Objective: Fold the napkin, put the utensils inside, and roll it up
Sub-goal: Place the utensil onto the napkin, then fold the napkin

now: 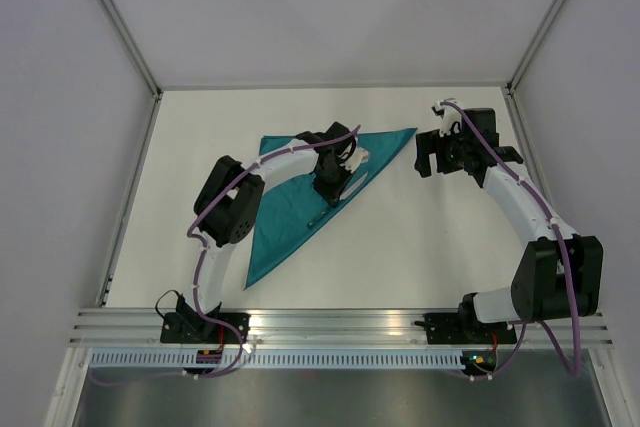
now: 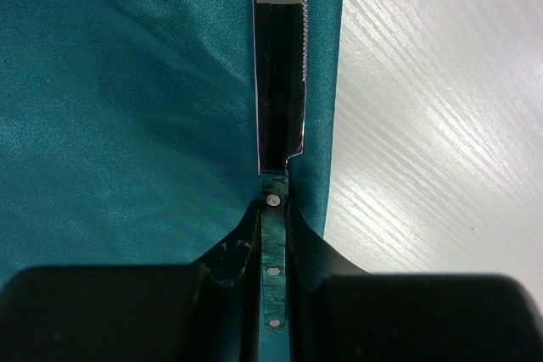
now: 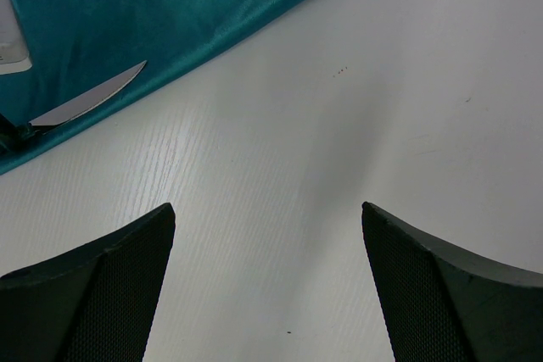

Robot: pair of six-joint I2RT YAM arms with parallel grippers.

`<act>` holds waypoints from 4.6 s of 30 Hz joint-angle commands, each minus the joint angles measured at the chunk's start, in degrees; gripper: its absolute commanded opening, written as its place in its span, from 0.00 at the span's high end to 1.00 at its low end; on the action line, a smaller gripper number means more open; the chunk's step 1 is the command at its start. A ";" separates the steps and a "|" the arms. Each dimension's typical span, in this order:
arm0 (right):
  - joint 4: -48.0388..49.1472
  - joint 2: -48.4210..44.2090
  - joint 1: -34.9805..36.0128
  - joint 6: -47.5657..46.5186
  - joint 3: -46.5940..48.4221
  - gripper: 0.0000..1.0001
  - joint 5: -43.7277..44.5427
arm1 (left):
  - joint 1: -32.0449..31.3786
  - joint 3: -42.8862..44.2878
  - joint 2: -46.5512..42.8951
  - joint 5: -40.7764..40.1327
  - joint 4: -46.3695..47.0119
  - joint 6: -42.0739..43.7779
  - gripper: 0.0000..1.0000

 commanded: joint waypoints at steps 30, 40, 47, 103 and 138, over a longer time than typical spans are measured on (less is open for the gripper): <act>3.80 -1.10 11.46 -2.75 -1.29 0.08 1.58 | 10.36 3.33 -31.61 -11.87 -0.81 -18.39 0.49; 12.94 3.11 50.83 -5.91 -2.79 0.11 15.90 | 12.31 2.54 -54.39 -19.53 -2.92 -24.64 0.44; 17.08 13.65 67.97 -8.37 2.48 0.16 20.56 | 12.31 0.17 -62.22 -20.67 -4.42 -25.79 0.44; 32.38 36.52 78.10 -13.48 12.60 0.86 32.35 | 12.31 -3.53 -66.37 -19.62 -5.47 -22.10 0.45; 21.82 19.47 41.90 -2.31 3.55 0.93 26.21 | 12.31 -7.83 -56.09 -11.53 4.28 -23.50 0.45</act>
